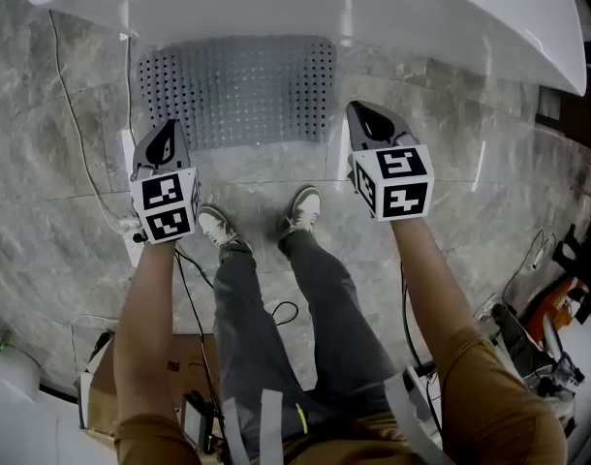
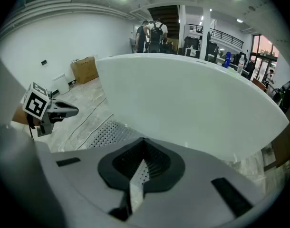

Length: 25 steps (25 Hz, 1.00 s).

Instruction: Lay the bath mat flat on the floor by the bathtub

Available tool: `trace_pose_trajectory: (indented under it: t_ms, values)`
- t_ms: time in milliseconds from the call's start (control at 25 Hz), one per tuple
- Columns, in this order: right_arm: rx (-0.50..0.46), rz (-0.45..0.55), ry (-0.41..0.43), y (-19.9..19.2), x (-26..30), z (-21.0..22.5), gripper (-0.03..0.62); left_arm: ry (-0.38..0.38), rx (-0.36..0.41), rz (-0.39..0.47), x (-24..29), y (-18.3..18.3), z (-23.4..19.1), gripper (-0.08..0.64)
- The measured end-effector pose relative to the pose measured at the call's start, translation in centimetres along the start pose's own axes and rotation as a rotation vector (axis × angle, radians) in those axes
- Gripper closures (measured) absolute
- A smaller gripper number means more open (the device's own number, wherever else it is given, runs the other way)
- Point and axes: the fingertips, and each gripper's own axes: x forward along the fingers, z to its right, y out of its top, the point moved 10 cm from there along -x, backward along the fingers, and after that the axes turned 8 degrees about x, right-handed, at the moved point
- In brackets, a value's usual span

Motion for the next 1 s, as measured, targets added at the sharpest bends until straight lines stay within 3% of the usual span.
trace_pose_trajectory:
  t_ms: [640,800,1000]
  values:
    - [0.0,0.057,-0.052,7.3,-13.1,1.5,0.588,-0.002,0.031,0.08,-10.1,11.2,0.7,0.555]
    - [0.029,0.094,-0.07,9.4,-16.9,2.3,0.588,0.01,0.022,0.142,-13.0,14.7,0.5,0.554]
    - [0.064,0.16,-0.08,12.0,-20.5,1.9,0.588,-0.003,0.068,0.229,-16.1,18.1,0.6,0.554]
